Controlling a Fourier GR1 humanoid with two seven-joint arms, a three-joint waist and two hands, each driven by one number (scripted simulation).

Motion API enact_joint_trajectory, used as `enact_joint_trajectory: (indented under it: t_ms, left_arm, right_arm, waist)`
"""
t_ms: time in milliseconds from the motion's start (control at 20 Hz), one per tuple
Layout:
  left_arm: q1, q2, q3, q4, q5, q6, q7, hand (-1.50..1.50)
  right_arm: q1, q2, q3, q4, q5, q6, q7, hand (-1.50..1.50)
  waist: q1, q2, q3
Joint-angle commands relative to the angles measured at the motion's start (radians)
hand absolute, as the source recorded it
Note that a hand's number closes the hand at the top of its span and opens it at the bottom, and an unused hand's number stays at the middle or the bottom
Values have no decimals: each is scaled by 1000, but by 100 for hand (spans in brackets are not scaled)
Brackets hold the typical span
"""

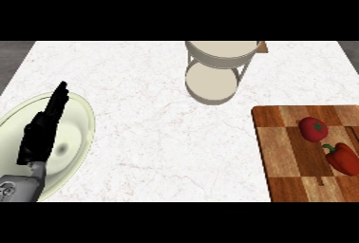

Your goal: Pick the tomato from the cutting board and place it in the tiered basket

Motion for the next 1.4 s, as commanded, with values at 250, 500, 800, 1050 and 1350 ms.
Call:
enact_joint_trajectory:
  t_ms: [250, 500, 800, 1050, 1350]
  left_arm:
    - [9, -33, -7, -36, -27, -12, 22, 0]
    - [-28, -24, 42, 32, -28, -51, 4, 0]
    - [-46, -63, 56, 35, -55, -45, 17, 0]
    - [18, -55, 76, -23, -70, -72, 14, 0]
    - [-1, -121, 65, -24, -128, -58, 56, 0]
  right_arm:
    - [-320, -39, 148, 84, 68, 116, 311, -150]
    - [-367, 48, 210, 47, 99, 152, 452, -150]
    - [-439, 136, 250, 149, 186, 212, 500, -150]
    - [-405, 173, 239, 106, 228, 250, 558, -150]
    - [-336, 202, 181, 18, 288, 288, 562, -150]
  waist:
    - [26, 3, 1]
    - [6, 1, 1]
    - [4, 1, 1]
    - [2, -1, 1]
    - [-5, -2, 1]
